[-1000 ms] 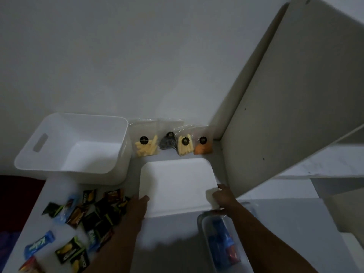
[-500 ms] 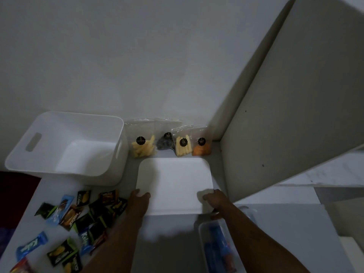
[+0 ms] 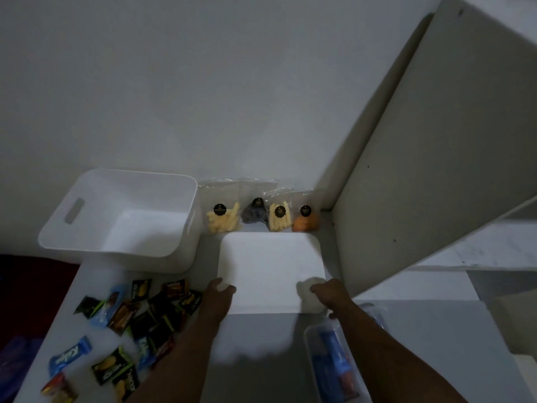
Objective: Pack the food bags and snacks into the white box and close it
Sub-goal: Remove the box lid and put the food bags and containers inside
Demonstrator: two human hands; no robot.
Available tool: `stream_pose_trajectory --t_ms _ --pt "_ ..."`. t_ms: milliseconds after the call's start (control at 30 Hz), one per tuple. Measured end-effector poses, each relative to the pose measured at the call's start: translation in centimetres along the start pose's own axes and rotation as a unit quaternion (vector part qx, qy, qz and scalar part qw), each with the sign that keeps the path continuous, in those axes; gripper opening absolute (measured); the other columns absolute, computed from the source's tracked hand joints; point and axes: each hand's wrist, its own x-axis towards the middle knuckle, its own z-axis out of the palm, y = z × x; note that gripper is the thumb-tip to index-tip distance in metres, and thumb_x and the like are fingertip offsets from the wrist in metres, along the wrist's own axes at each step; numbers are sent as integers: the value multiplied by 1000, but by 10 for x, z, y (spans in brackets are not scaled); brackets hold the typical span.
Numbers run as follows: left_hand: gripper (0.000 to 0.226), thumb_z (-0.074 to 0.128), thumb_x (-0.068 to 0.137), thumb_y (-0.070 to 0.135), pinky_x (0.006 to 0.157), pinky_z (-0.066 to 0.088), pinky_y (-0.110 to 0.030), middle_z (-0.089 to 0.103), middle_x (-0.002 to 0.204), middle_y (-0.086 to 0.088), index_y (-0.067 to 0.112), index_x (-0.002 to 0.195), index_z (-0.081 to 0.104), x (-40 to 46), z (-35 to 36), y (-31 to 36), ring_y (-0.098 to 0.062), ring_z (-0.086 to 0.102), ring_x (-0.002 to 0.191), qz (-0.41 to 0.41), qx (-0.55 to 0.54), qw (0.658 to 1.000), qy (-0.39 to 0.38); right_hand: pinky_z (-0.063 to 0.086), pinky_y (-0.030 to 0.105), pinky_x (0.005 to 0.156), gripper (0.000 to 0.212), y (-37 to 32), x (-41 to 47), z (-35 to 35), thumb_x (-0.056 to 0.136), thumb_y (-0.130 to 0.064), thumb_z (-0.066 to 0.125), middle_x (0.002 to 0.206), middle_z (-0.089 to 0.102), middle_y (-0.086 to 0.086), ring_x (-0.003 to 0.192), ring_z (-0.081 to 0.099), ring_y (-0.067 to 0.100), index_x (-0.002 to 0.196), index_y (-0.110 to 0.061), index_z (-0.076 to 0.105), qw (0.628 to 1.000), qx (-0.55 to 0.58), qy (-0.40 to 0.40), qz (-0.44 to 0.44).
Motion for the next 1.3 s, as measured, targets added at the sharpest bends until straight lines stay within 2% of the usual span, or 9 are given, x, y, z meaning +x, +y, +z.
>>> stream_pose_trajectory --t_ms 133,300,467,567,667,833,1033,1200,1300 --pt "55 63 93 14 92 35 -26 48 147 -16 6 144 46 -13 -12 1 -31 49 131 11 20 1000 -16 54 39 90 52 -6 -5 6 90 -25 67 131 62 22 118 61 38 131 6 57 998 5 46 -47" --pt "43 66 85 23 99 46 -35 58 135 -17 7 124 58 -26 -36 -3 -31 58 117 35 54 997 -35 38 32 108 56 -12 -23 23 95 -24 63 150 50 20 138 48 34 143 2 49 993 13 69 -97" --pt "43 61 96 11 107 39 -30 47 147 -14 1 138 54 -29 -76 -10 -31 47 135 70 94 992 -35 39 32 108 56 -14 -54 50 94 -26 65 149 53 15 136 50 32 144 -5 51 989 26 83 -123" --pt "39 56 99 4 104 30 -9 47 147 -22 -7 137 53 -29 -108 -17 -32 45 139 87 94 989 -72 40 32 107 55 -17 -75 69 94 -26 66 148 54 15 135 51 32 143 -5 51 987 21 91 -127" --pt "31 60 97 13 89 48 -23 63 131 -15 4 127 64 -32 -144 -25 -23 62 110 123 85 987 -62 39 33 108 55 -18 -101 95 94 -25 66 148 53 15 136 50 32 143 -5 50 987 23 96 -129" --pt "29 58 97 17 67 45 -22 64 101 2 15 126 60 -37 -197 -54 -11 59 84 151 110 979 -79 40 32 107 56 -11 -147 148 93 -27 67 145 55 16 134 52 30 142 -5 51 984 11 107 -139" --pt "17 57 97 10 66 42 -22 61 113 -3 15 113 60 -40 -249 -92 -13 56 88 177 138 971 -81 45 31 98 59 -3 -186 212 94 -32 66 144 56 15 126 59 30 144 -7 49 985 -6 101 -139" --pt "22 56 98 16 73 44 -24 61 114 -4 22 118 63 -31 -288 -114 -12 56 82 159 135 975 -79 46 28 90 57 -5 -206 245 94 -28 66 138 59 16 117 63 27 144 -7 49 986 -3 98 -138" --pt "37 57 96 18 79 46 -28 63 128 -12 12 133 60 -28 -298 -110 -17 57 94 164 144 973 -77 50 31 96 59 -11 -211 250 92 -31 66 135 62 16 117 64 28 143 -9 50 985 1 103 -138"
